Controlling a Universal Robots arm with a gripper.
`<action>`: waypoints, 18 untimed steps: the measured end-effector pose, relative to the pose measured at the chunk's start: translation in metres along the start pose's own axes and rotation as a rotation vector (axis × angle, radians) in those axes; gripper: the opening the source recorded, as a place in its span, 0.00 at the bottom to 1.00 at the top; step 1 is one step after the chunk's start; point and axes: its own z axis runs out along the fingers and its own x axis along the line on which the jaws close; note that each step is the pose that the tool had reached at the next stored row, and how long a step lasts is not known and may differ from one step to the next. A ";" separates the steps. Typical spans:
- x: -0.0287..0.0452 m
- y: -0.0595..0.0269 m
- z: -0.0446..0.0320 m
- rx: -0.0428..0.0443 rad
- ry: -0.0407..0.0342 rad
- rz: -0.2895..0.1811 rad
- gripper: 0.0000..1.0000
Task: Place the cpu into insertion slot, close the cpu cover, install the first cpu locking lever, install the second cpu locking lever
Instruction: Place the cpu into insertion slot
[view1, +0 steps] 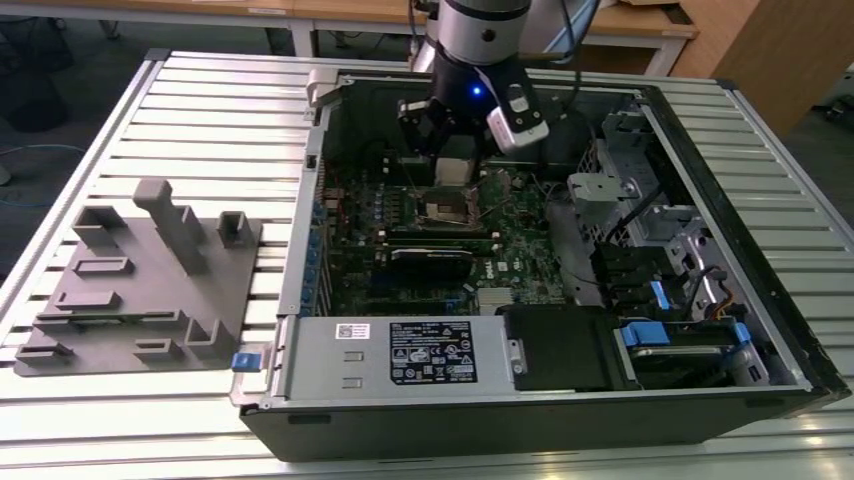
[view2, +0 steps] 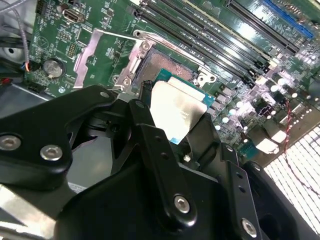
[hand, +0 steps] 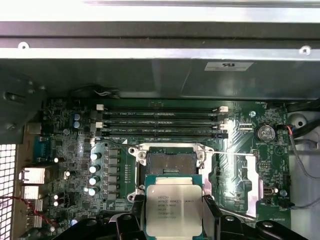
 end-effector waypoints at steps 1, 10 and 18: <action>0.0003 -0.0002 0.0014 0.0002 -0.0002 -0.001 0.54; 0.0026 -0.0017 0.0149 -0.0001 -0.0028 -0.009 0.54; 0.0027 -0.0020 0.0182 0.0000 -0.0029 -0.009 0.54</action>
